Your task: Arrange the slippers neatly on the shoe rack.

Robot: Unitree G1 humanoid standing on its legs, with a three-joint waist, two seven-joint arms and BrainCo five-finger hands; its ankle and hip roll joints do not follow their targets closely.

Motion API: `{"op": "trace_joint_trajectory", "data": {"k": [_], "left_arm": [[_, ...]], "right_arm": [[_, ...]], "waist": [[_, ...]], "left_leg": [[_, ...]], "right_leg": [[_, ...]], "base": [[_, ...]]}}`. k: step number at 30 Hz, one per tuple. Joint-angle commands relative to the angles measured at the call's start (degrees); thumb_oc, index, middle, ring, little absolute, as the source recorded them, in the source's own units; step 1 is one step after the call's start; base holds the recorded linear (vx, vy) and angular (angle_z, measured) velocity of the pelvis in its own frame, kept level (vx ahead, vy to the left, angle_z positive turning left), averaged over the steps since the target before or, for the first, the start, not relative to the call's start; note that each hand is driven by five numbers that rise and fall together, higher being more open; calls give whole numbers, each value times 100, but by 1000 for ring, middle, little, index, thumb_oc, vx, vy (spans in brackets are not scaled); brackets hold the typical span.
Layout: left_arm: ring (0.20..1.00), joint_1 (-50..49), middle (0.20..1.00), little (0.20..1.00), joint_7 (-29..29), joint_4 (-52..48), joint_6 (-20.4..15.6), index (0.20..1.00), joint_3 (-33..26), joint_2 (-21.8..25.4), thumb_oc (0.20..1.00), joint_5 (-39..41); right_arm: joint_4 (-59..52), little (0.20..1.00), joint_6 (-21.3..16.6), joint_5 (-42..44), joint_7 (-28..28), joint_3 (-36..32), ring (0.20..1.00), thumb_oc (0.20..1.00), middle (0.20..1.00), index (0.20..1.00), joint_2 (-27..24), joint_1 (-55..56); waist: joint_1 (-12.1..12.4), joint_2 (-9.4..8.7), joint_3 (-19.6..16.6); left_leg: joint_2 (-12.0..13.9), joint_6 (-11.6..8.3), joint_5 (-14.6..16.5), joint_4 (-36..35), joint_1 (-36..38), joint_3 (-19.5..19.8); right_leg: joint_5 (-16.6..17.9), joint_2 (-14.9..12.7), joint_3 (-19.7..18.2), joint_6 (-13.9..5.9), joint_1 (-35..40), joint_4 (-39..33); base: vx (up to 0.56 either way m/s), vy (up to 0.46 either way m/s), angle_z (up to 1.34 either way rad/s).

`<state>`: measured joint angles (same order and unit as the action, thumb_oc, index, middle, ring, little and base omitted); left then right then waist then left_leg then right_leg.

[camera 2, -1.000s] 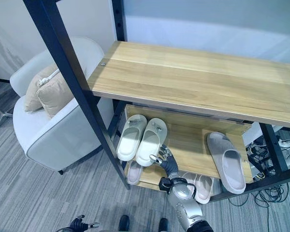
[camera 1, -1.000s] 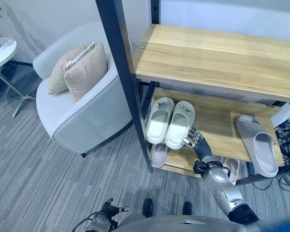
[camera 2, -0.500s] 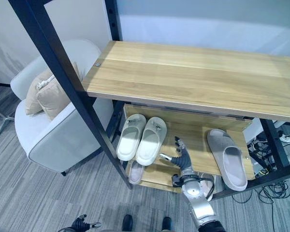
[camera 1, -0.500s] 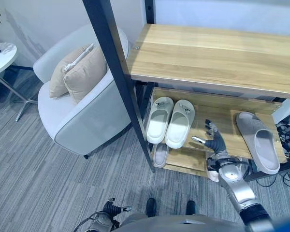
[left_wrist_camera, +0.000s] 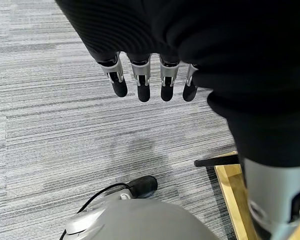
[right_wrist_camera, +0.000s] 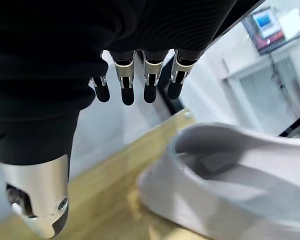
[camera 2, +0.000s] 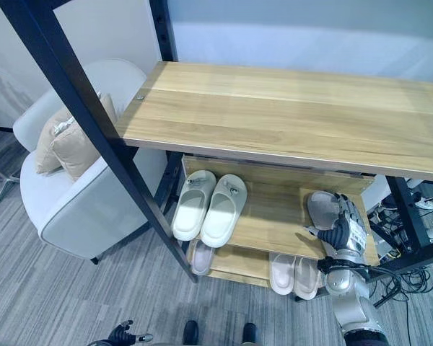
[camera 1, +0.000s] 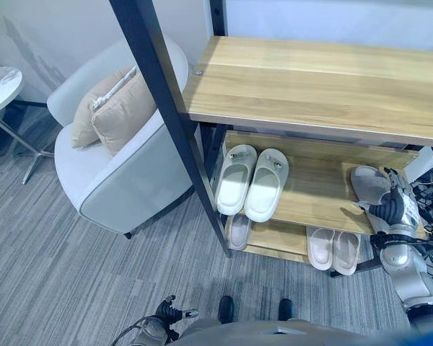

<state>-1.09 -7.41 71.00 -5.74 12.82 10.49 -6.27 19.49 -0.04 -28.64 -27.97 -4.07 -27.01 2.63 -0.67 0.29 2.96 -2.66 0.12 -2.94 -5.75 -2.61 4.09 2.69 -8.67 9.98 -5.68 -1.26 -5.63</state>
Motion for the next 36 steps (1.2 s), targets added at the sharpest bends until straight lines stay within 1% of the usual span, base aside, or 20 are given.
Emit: {"op": "trace_joint_trajectory", "data": {"k": [1, 5, 8, 10, 13, 14, 16, 17, 19, 26, 32, 33, 36], "left_arm": [[1000, 134, 1000, 1000, 33, 491, -115, 1000, 123, -327, 1000, -164], [1000, 110, 1000, 1000, -33, 512, -78, 1000, 123, -342, 1000, -86], [1000, 95, 1000, 1000, -102, 537, -44, 1000, 128, -352, 1000, -24], [1000, 74, 1000, 1000, -126, 561, -18, 1000, 138, -360, 1000, -1], [1000, 56, 1000, 1000, -167, 625, 85, 1000, 110, -361, 1000, 106], [1000, 55, 1000, 1000, -167, 625, 85, 1000, 109, -360, 1000, 107], [1000, 71, 1000, 1000, -185, 629, 137, 1000, 83, -337, 1000, 181], [1000, 76, 1000, 1000, -177, 623, 142, 1000, 80, -328, 1000, 196], [1000, 85, 1000, 1000, -179, 615, 162, 1000, 75, -312, 1000, 232], [1000, 81, 1000, 1000, -224, 611, 186, 1000, 81, -313, 1000, 214], [1000, 68, 1000, 1000, -202, 624, 179, 1000, 31, -295, 1000, 155], [1000, 65, 1000, 1000, -184, 621, 174, 1000, 20, -296, 1000, 150], [1000, 41, 1000, 1000, -148, 578, 85, 1000, 6, -307, 1000, 78]], "right_arm": [[-157, 1000, 128, -129, -360, -118, 1000, 1000, 1000, 1000, -4, -181], [201, 1000, 298, -34, -512, -99, 1000, 1000, 1000, 1000, 125, -128], [372, 1000, 304, 292, -572, -71, 1000, 1000, 1000, 1000, 313, -90], [420, 1000, 245, 550, -545, -16, 1000, 1000, 1000, 1000, 412, -87], [275, 1000, 21, 1362, -273, 242, 1000, 1000, 1000, 1000, 712, -68], [273, 1000, 21, 1365, -272, 243, 1000, 1000, 1000, 1000, 711, -66], [142, 1000, -154, 1811, 28, 494, 1000, 1000, 1000, 1000, 822, -61], [127, 1000, -184, 1869, 104, 560, 1000, 1000, 1000, 1000, 828, -68], [11, 1000, -236, 1960, 271, 723, 1000, 1000, 1000, 1000, 853, -119], [-566, 1000, -435, 2187, 602, 1114, 1000, 1000, 1000, 1000, 960, -204], [-922, 1000, -606, 2462, 863, 1130, 1000, 1000, 1000, 1000, 873, -131], [-962, 1000, -623, 2387, 858, 1086, 1000, 1000, 1000, 1000, 829, -118], [-1049, 1000, -725, 1744, 592, 784, 1000, 1000, 1000, 1000, 606, -90]], "waist": [[97, -138, -33], [84, -121, -47], [62, -105, -52], [56, -103, -53], [41, -117, -48], [40, -119, -48], [26, -129, -51], [27, -131, -49], [32, -139, -47], [45, -159, -46], [39, -180, -35], [37, -182, -33], [23, -173, -22]], "left_leg": [[145, -68, 612, 75, 82, -199], [151, -75, 617, 75, 85, -228], [145, -77, 624, 75, 83, -233], [147, -75, 628, 75, 88, -239], [153, -75, 625, 75, 107, -284], [153, -75, 626, 75, 108, -285], [161, -81, 619, 75, 128, -317], [163, -83, 620, 75, 133, -325], [172, -86, 616, 75, 146, -341], [184, -93, 605, 75, 148, -356], [199, -100, 603, 75, 151, -369], [200, -100, 607, 75, 155, -374], [207, -94, 619, 75, 167, -390]], "right_leg": [[-163, -478, 2, -473, 317, 63], [-170, -473, -3, -467, 313, 63], [-175, -474, -9, -473, 309, 63], [-175, -471, -16, -471, 305, 63], [-177, -464, -47, -457, 309, 63], [-177, -464, -48, -457, 310, 63], [-181, -452, -55, -445, 310, 63], [-183, -448, -55, -442, 314, 63], [-190, -437, -64, -433, 320, 63], [-184, -418, -60, -413, 327, 63], [-176, -415, -52, -412, 326, 63], [-177, -416, -51, -413, 326, 63], [-178, -412, -62, -414, 326, 63]], "base": [[0, 0, 0], [0, 0, 0], [0, 0, 0], [0, 0, 0], [0, 0, 0], [0, 5, -4], [1, 4, -2], [0, 0, 0], [0, 0, 0], [0, 2, -1], [0, 0, 0], [0, 0, 0], [0, 0, 0]]}}
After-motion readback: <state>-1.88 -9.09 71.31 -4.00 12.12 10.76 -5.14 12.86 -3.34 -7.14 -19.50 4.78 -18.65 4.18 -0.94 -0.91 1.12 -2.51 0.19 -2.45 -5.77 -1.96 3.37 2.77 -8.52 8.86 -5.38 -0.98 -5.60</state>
